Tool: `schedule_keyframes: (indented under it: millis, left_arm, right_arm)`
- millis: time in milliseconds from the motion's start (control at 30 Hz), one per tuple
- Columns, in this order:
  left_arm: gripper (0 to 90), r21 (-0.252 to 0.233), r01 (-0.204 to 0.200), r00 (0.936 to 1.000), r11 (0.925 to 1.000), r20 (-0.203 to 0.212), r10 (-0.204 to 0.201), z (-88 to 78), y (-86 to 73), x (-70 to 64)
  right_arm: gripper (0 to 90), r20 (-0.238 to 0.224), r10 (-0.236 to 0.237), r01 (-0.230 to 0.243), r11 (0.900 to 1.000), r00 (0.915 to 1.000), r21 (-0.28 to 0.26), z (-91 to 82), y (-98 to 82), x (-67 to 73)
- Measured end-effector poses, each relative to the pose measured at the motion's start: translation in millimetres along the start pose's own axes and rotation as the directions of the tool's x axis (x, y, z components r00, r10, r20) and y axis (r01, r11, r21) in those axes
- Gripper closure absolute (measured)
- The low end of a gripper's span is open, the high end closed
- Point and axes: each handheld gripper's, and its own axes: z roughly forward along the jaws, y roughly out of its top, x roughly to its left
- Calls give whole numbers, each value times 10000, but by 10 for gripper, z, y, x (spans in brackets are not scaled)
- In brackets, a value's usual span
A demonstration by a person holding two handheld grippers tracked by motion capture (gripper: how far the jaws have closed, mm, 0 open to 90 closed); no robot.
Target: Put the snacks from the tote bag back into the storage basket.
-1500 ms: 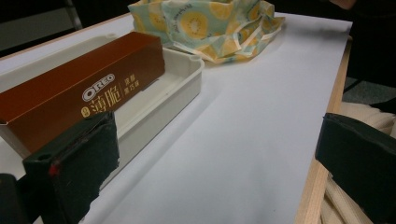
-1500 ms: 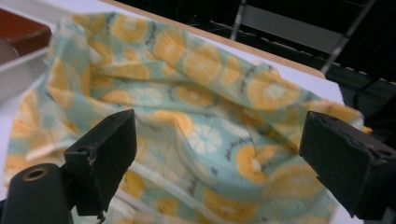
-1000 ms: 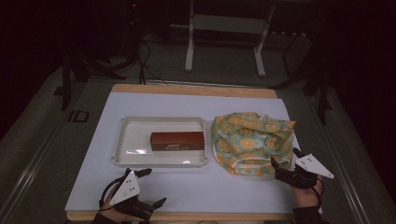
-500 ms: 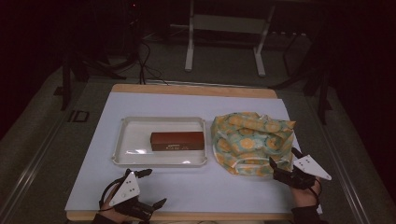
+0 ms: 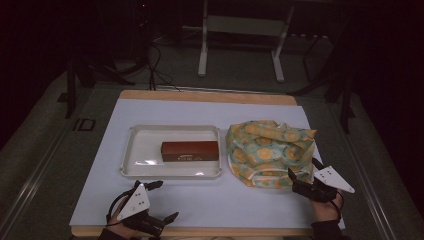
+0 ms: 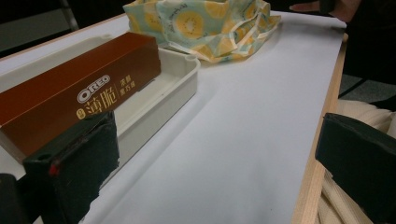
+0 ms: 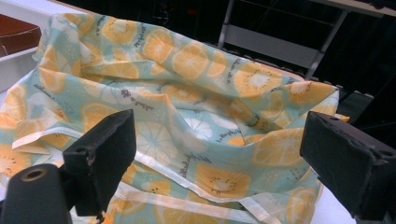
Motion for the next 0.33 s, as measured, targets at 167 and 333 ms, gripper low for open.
schedule_keyframes:
  millis: [167, 333]
  left_arm:
    - [0, -21, -2, 10000, 10000, 3, 2, -1, 0, -2]
    - [0, -7, -27, 10000, 10000, 4, 27, -1, 0, -3]
  right_arm:
    - [108, 5, -8, 8, 10000, 10000, -5, -2, 0, 2]
    - [108, 42, -49, 49, 10000, 10000, -67, -10, 3, -1]
